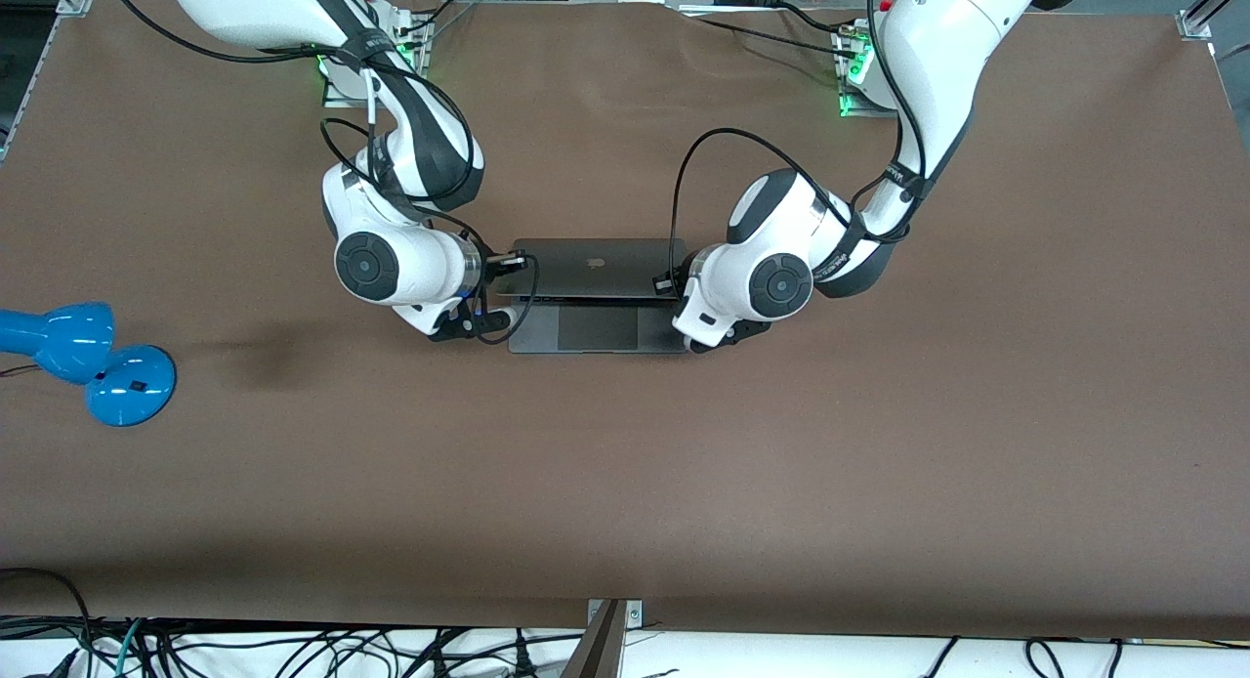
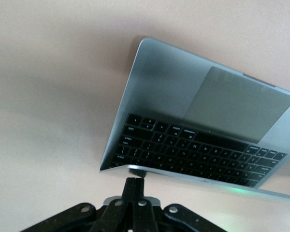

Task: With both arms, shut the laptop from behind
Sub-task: 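Press the screen down with both grippers until nearly shut, then press the lid fully shut with both grippers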

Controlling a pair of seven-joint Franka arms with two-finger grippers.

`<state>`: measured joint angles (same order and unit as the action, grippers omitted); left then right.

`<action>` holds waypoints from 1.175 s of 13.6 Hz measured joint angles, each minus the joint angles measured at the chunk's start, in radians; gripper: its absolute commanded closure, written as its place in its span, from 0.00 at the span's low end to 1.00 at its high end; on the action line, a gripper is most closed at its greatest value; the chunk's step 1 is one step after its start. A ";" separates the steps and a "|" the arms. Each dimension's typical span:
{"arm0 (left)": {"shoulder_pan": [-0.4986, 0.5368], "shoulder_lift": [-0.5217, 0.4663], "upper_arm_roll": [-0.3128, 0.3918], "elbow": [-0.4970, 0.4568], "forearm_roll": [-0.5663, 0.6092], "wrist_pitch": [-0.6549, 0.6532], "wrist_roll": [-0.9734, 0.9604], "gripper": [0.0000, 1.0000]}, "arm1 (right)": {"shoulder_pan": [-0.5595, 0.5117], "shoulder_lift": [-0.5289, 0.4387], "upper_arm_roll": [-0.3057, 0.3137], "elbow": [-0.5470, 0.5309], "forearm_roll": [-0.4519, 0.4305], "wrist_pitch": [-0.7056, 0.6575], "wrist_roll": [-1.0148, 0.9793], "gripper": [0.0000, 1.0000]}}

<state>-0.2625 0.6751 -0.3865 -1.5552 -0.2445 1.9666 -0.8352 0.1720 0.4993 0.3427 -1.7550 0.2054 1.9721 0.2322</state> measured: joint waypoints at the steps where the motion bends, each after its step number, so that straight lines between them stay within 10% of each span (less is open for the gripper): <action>1: 0.000 0.008 0.000 0.008 0.004 0.000 0.000 1.00 | 0.000 0.008 0.000 0.000 -0.004 0.015 -0.002 1.00; 16: -0.012 0.111 0.034 0.069 0.035 0.084 0.000 1.00 | 0.002 0.127 -0.014 0.039 -0.034 0.139 -0.081 1.00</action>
<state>-0.2741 0.7861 -0.3526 -1.4857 -0.2090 2.0507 -0.8352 0.1737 0.6263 0.3291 -1.7160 0.1711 2.1109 0.1511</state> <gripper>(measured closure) 0.991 0.991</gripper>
